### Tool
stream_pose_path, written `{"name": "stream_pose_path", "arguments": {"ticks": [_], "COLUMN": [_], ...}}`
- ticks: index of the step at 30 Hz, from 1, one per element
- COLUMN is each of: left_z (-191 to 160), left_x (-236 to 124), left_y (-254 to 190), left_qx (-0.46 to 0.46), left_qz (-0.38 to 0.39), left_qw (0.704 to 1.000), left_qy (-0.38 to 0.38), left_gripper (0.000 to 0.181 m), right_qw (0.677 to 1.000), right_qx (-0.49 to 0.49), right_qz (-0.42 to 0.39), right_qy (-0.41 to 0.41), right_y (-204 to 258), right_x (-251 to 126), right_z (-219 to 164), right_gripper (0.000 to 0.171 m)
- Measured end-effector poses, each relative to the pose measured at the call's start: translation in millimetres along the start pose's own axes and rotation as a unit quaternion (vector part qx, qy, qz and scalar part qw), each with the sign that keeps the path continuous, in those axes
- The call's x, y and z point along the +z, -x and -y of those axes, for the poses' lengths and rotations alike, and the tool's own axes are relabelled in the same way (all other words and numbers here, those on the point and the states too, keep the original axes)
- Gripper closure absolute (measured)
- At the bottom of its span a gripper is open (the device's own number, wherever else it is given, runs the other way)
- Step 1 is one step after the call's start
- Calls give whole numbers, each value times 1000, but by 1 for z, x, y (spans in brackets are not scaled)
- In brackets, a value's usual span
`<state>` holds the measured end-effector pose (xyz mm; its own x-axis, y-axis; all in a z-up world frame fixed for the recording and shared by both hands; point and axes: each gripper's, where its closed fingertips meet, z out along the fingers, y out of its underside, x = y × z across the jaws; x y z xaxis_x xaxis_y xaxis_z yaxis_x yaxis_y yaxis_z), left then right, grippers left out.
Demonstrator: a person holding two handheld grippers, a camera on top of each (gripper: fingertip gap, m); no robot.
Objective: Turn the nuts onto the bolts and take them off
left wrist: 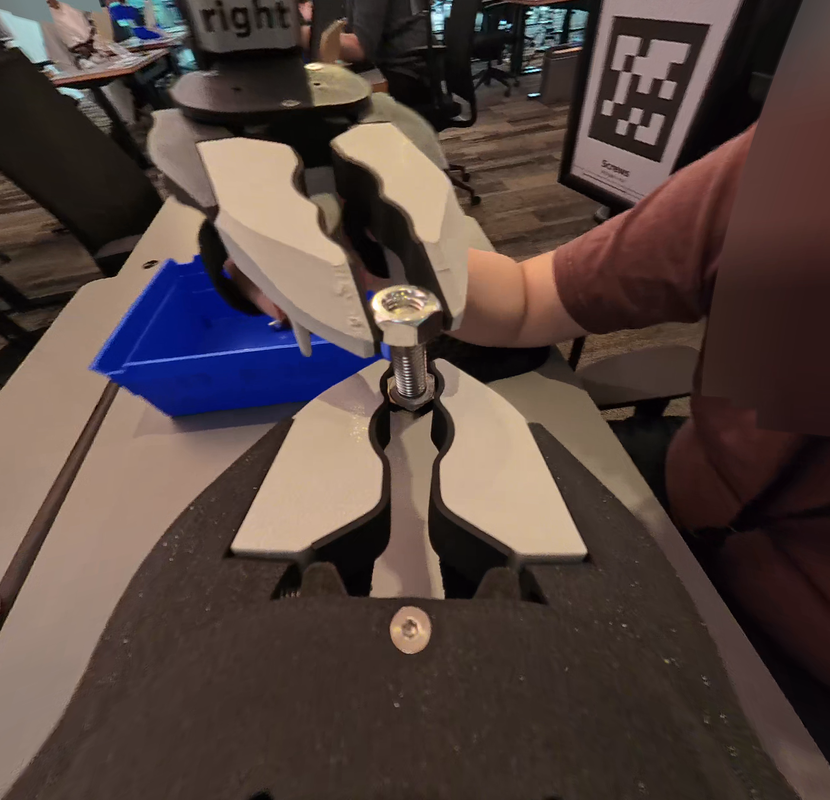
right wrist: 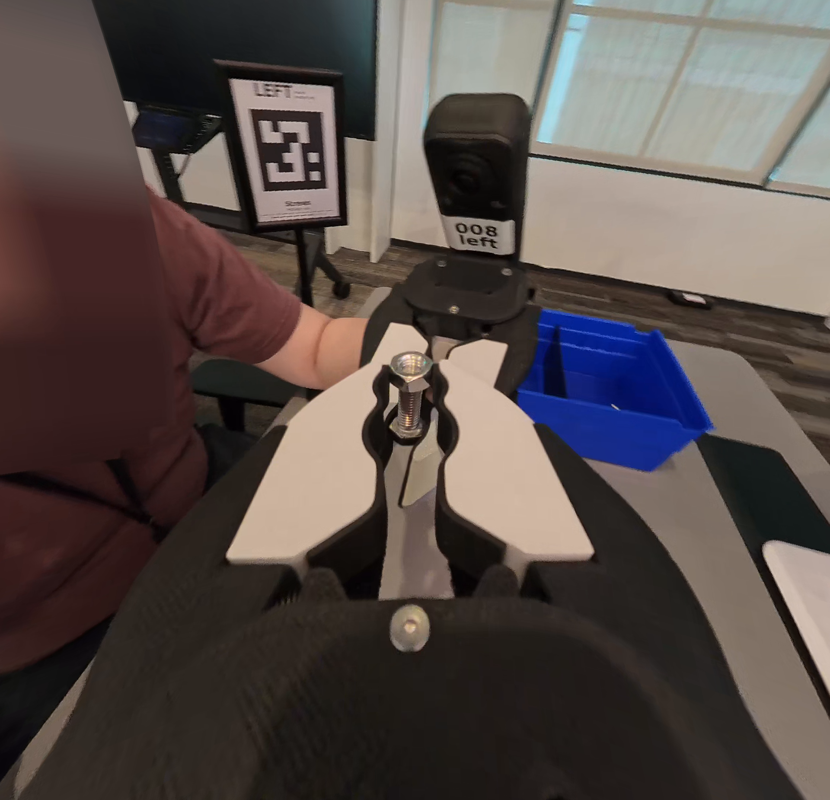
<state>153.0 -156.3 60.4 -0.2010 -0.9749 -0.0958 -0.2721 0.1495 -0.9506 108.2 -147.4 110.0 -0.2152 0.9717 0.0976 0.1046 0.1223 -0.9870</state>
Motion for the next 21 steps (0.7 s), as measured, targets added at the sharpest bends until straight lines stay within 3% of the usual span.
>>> {"name": "stream_pose_path", "arguments": {"ticks": [12, 17, 21], "left_z": [-28, -32, -23], "left_x": [-21, -26, -23], "left_y": [74, 81, 68], "left_qx": [-71, -75, -92], "left_qz": [206, 237, 184], "left_qw": [974, 966, 978], "left_qy": [54, 65, 40], "left_gripper": [169, 169, 169], "right_qw": [970, 966, 974], "right_qx": [123, 84, 64], "right_qz": [-204, -240, -210], "right_qy": [42, 54, 47], "right_y": [-65, -71, -61], "right_x": [-7, -6, -4], "right_z": [-20, -21, -14], "right_gripper": [153, 153, 153]}}
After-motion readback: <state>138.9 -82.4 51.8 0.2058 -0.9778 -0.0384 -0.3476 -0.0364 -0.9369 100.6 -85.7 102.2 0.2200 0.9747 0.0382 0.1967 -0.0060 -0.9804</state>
